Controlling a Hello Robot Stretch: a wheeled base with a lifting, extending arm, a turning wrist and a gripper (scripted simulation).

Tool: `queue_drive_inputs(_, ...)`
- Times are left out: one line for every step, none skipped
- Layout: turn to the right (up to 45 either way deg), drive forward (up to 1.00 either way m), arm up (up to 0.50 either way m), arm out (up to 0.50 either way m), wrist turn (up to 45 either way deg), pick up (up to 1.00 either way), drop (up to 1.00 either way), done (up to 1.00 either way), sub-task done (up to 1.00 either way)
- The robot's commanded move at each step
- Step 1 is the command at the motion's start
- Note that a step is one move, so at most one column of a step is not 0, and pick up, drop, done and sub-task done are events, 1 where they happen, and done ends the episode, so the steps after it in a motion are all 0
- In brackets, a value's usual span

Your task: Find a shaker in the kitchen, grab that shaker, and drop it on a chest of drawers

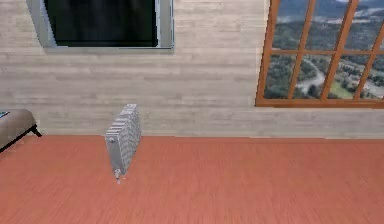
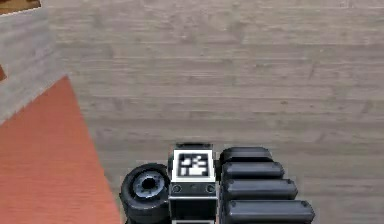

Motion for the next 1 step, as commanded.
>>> queue_drive_inputs(0.0,0.65,0.00,0.00,0.0,0.00,0.00,0.00,0.00)
